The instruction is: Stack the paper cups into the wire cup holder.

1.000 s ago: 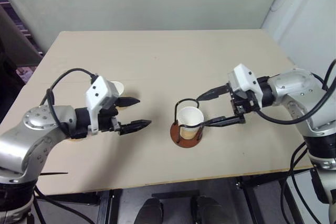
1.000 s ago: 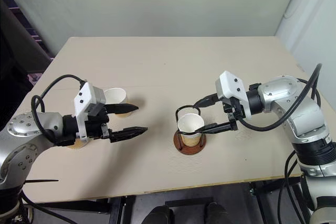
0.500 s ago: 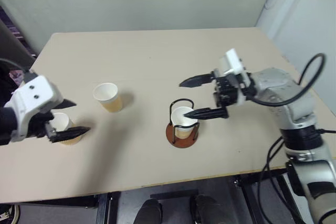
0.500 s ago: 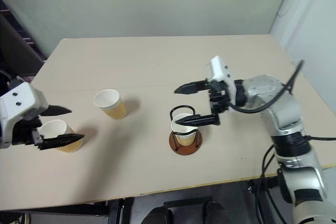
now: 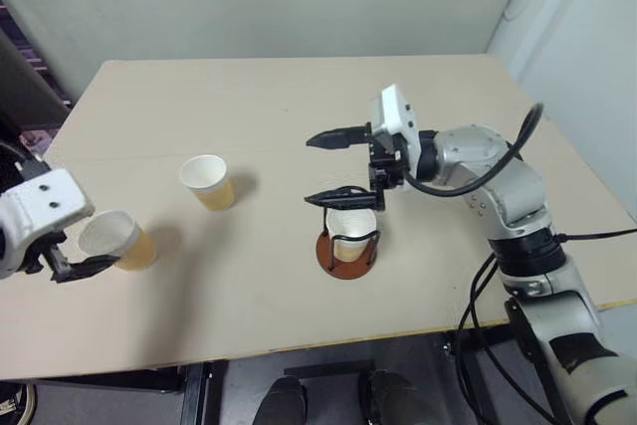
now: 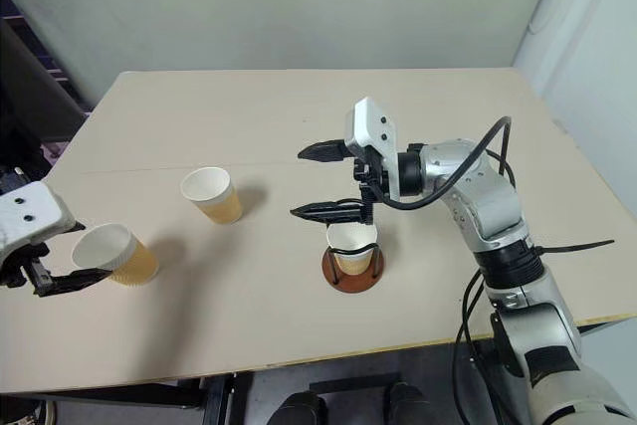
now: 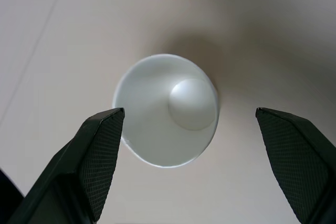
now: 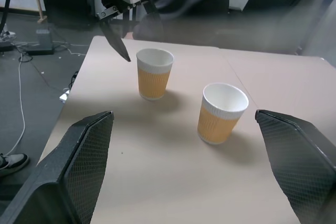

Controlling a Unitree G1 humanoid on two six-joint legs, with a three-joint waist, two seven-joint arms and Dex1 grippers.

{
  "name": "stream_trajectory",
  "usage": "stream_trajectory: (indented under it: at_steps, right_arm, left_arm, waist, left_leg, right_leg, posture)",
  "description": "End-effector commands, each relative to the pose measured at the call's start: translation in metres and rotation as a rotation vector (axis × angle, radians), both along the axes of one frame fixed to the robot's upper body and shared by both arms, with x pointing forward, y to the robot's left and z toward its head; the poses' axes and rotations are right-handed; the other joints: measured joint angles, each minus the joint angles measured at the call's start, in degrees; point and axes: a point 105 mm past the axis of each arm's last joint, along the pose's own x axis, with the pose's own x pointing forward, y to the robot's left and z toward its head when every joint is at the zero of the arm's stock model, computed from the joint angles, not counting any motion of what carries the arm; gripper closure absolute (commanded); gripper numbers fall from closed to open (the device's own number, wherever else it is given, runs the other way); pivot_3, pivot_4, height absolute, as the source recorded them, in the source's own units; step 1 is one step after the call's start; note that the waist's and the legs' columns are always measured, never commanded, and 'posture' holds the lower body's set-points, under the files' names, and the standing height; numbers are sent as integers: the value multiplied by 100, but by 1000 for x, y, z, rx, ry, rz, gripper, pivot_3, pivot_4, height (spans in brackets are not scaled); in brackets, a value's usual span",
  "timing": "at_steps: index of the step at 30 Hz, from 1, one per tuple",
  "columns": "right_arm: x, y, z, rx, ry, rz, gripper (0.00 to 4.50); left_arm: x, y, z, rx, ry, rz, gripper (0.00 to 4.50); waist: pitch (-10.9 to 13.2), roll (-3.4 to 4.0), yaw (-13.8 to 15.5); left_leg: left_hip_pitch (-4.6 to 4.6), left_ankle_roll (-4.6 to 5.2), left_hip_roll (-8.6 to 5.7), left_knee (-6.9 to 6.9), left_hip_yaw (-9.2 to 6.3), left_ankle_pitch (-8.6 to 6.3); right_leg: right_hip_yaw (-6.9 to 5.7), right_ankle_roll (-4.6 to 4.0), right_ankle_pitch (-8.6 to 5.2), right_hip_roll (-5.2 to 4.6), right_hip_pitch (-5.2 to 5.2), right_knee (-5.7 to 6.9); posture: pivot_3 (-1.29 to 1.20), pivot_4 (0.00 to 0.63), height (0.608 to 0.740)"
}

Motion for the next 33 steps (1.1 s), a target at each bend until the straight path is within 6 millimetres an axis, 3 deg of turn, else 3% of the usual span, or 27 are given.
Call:
stream_trajectory:
  at_steps: [1, 7, 10, 20, 24, 28, 33]
  right_arm:
    - [-8, -2, 11, 14, -49, 14, 28]
    - [-11, -4, 9, 4, -39, 14, 28]
    - [-13, -5, 7, 0, -34, 11, 0]
    - [-15, -8, 5, -8, -25, 12, 0]
    - [-31, -20, -1, -61, -2, 104, 0]
    - [-33, -35, -3, -85, 5, 112, 0]
    - [-30, -63, -1, -131, 0, 90, 0]
  left_arm:
    - [5, -4, -5, 8, 8, -37, 179]
    - [6, -4, -18, 47, 59, -44, 179]
    - [9, -2, -21, 68, 58, -50, 772]
    - [16, -15, -12, 37, 26, -105, 4483]
    - [16, -36, 5, -38, -2, -190, 4483]
    - [14, -45, 14, -50, 1, -236, 4483]
    - [6, -107, 54, -164, -82, -525, 4483]
  waist:
    - [0, 0, 0]
    - [-1, -1, -5]
    - [-1, -1, -6]
    - [-2, -3, -3]
    - [-2, -4, 13]
    - [-3, -6, 13]
    - [-4, -9, 42]
  left_leg:
    - [0, -1, 0, -1, 0, -1]
    - [-2, -5, 0, -1, 2, -3]
    - [-2, -5, 0, -1, 2, -3]
    - [-2, -6, 1, 0, 2, -3]
    - [-7, -6, 0, 0, 2, -3]
    - [-14, -7, -2, 10, 8, -2]
    - [-21, -8, -2, 12, 7, -1]
  right_leg:
    - [0, 4, 2, 0, -2, 1]
    - [-1, 12, 7, 0, -5, 1]
    - [-1, 13, 8, 0, -6, 1]
    - [-4, 13, 9, 0, -7, 2]
    - [-5, 30, 19, 1, -7, -1]
    - [-4, 35, 22, 0, -7, -5]
    - [-5, 39, 24, 0, -8, -7]
  posture:
    - [0, 150, 740]
    - [0, 150, 740]
    - [0, 150, 740]
    - [0, 150, 740]
    - [0, 150, 740]
    - [0, 150, 740]
    - [0, 150, 740]
